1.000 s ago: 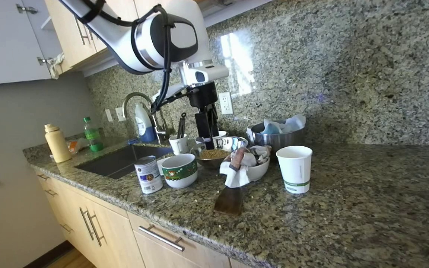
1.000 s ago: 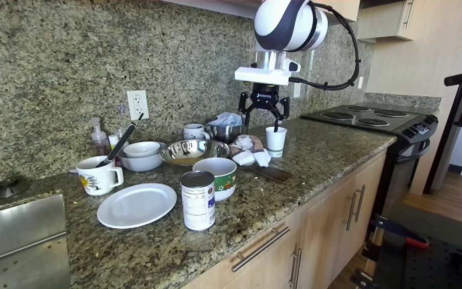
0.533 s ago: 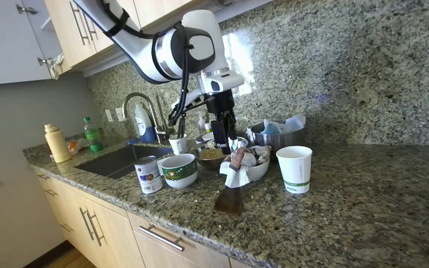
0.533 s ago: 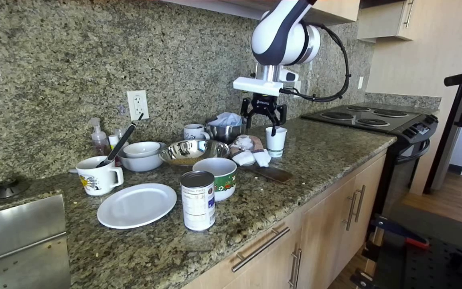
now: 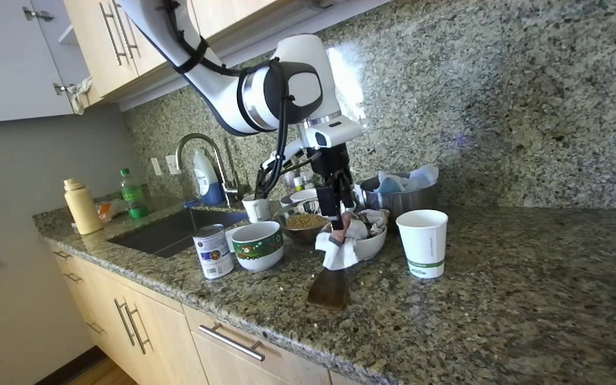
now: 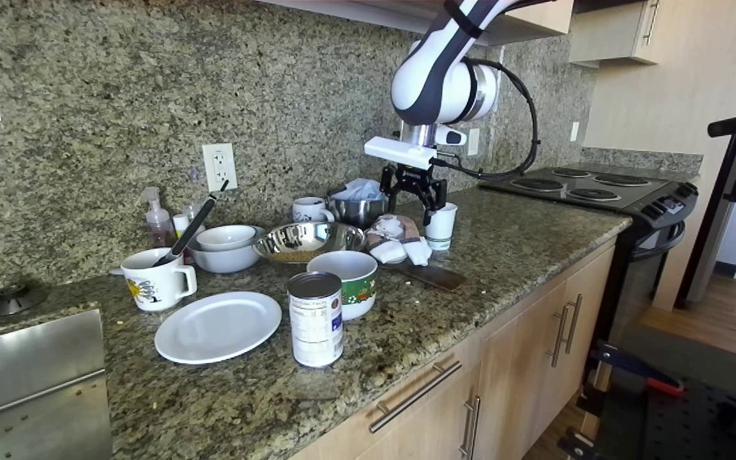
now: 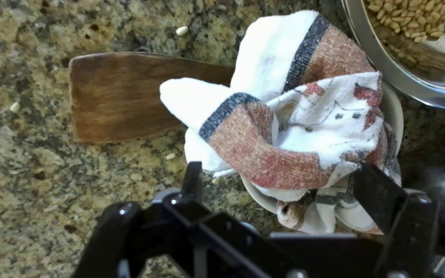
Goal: Use the towel to wipe the white plate on the left
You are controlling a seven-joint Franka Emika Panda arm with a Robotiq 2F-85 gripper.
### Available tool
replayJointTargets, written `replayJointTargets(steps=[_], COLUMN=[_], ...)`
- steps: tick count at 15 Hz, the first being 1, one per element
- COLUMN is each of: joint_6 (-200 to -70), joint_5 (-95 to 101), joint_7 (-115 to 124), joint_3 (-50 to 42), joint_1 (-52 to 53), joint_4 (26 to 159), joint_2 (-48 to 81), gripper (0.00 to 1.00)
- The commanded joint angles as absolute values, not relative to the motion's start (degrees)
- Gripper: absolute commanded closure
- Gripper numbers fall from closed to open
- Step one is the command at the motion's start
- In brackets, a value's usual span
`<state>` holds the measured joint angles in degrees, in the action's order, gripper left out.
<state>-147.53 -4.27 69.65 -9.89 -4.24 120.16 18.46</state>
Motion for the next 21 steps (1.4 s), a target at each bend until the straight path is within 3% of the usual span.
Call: replayJointTargets(steps=[1,6,7,17,19,21], joint_6=[-149.5,-149.6,-149.6,-150.2,-149.3,-148.4], joint_5=[-5.8,-5.9,-5.9,-4.9,-4.9,-4.7], joint_7=[71.9,72.8,73.0,76.3,75.7,75.0], joint_3=[-10.5,-10.6,-10.7,-11.6,-11.4,-11.3], joint_1=[-3.5,-3.2,-3.1,-2.1,-2.2,-2.1], joint_4=[118.1,116.7,116.5,116.8,116.8,116.9], joint_2=[21.1,22.9,23.2,23.1,22.8,22.0], gripper=[0.00,0.00,0.18,0.96,1.00,0.97])
